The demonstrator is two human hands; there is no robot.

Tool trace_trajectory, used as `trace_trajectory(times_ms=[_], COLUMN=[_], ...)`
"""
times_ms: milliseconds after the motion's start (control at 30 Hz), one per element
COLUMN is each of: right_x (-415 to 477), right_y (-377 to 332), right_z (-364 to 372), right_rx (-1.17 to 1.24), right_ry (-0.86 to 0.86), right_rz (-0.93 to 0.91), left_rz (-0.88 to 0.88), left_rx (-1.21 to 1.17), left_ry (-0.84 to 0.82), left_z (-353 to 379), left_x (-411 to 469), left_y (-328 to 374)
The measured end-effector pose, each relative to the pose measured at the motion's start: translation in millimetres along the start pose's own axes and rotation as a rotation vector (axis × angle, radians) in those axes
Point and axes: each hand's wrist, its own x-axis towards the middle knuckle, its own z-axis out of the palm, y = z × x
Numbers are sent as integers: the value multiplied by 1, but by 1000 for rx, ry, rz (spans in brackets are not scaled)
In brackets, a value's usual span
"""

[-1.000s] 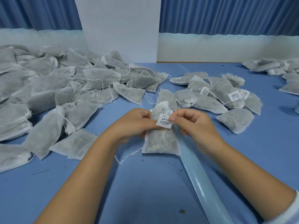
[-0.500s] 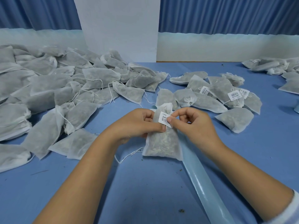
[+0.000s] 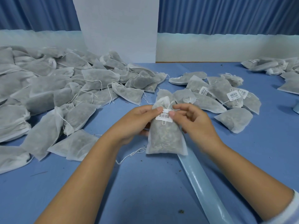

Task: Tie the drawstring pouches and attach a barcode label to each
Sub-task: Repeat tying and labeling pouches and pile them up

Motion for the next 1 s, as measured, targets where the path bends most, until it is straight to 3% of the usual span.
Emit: trace_trajectory(times_ms=[100, 467, 767, 900, 1000], right_x=[2, 2, 1, -2, -2], right_y=[-4, -5, -1, 1, 4], right_z=[-2, -5, -1, -4, -4], right_rx=[134, 173, 104, -65, -123], right_ry=[-79, -101, -93, -191, -196], right_rz=[123, 89, -13, -99, -177], left_rz=[28, 99, 63, 22, 13], left_rx=[-54, -78, -55, -167, -222], left_ry=[-18, 14, 191, 314, 312], left_z=[1, 6, 7, 5, 7], left_x=[0, 3, 9, 14, 15], left_y=[0, -2, -8, -9, -10])
